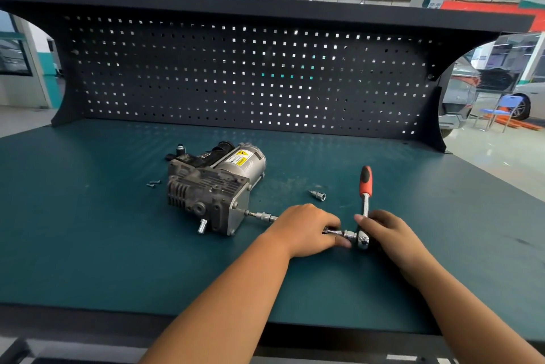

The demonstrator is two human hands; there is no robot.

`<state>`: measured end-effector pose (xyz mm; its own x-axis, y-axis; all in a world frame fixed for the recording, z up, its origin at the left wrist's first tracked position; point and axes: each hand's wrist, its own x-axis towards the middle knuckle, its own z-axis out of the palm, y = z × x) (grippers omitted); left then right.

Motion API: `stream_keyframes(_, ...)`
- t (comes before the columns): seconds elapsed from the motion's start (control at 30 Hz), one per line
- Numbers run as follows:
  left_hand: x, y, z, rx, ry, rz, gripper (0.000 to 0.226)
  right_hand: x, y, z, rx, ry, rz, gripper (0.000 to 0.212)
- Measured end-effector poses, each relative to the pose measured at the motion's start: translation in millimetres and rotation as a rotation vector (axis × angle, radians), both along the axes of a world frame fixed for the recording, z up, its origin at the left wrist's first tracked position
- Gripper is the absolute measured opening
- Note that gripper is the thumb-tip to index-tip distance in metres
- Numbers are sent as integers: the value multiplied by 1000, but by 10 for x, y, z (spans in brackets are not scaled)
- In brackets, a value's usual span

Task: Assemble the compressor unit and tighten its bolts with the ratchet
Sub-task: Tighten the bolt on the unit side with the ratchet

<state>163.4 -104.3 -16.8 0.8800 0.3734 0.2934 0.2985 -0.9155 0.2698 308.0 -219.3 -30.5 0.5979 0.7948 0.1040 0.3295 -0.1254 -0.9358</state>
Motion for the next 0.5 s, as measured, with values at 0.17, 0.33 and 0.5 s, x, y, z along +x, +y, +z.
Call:
stream_keyframes(0.17,26,8,-20,21,55,15,38,-1,-86,10,171,35,162,14)
stream_keyframes(0.33,49,11,-17,13,80,41,39,-72,-209,-24,297,-333,234,31)
stream_keyframes(0.5,32,43,0,-35,59,30,33,-107,-248,-34,358,-761,205,29)
